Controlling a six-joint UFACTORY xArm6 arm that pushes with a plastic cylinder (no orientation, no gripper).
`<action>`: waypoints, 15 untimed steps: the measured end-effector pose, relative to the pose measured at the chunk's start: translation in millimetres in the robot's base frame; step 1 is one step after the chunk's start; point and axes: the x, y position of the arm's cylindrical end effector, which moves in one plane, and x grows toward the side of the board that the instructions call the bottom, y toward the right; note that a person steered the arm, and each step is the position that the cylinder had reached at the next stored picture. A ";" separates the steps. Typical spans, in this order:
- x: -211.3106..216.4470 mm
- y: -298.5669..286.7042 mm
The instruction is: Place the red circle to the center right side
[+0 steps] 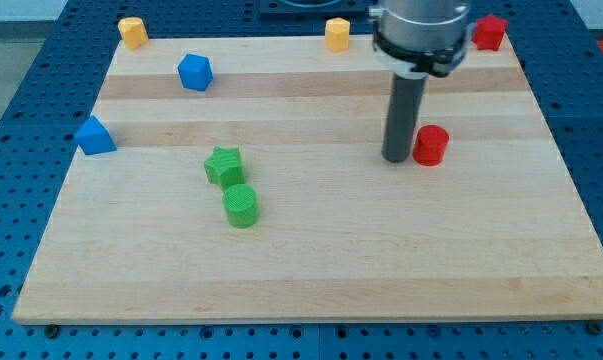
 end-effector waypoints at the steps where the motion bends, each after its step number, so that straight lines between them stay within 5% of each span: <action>1: 0.0 25.1; 5: 0.0 100.3; 9: -22.7 36.6; 15: -35.7 102.5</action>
